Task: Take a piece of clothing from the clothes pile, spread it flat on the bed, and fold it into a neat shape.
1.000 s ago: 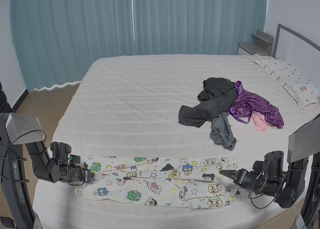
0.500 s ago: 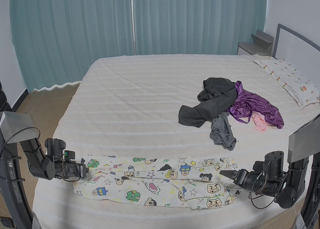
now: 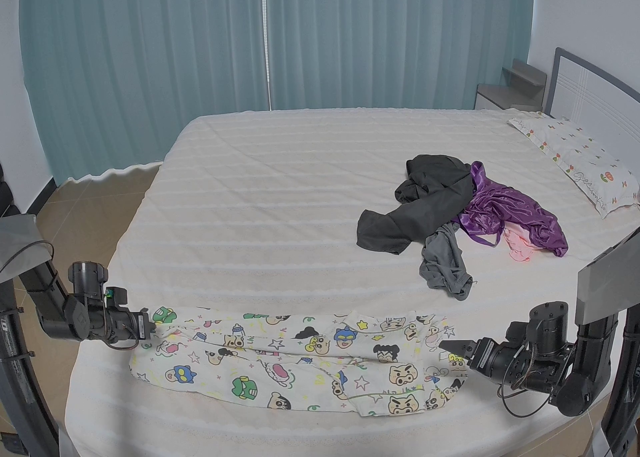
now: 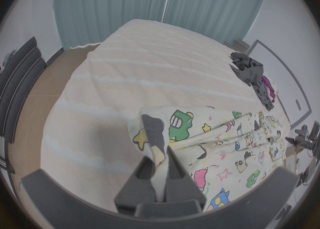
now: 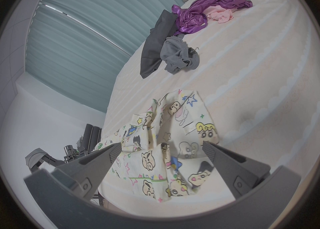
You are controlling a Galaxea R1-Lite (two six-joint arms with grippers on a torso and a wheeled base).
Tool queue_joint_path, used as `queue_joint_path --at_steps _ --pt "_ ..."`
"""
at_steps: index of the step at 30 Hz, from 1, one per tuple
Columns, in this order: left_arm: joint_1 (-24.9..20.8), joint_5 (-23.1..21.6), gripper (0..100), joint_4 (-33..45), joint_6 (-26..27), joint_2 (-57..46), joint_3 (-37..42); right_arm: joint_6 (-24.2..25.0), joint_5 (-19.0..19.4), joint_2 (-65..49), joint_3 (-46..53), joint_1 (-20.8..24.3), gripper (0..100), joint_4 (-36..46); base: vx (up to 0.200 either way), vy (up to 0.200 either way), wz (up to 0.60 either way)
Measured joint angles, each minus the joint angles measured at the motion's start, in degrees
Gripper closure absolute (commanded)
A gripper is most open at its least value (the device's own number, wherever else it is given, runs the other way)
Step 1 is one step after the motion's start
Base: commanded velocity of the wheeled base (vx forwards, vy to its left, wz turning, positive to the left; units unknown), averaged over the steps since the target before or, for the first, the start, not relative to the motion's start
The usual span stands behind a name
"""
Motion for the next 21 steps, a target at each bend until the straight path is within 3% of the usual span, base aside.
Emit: queue_joint_path --at_steps 9,21 --pt "8.7 -0.2 100 9.8 5.0 -2.5 -8.7 0.0 0.0 0.0 0.1 -0.1 0 0.0 0.000 0.000 0.00" --pt "21.2 -0.2 100 24.5 7.1 -3.0 -25.1 -0.1 0.0 0.0 0.1 -0.1 0 0.0 0.000 0.000 0.00"
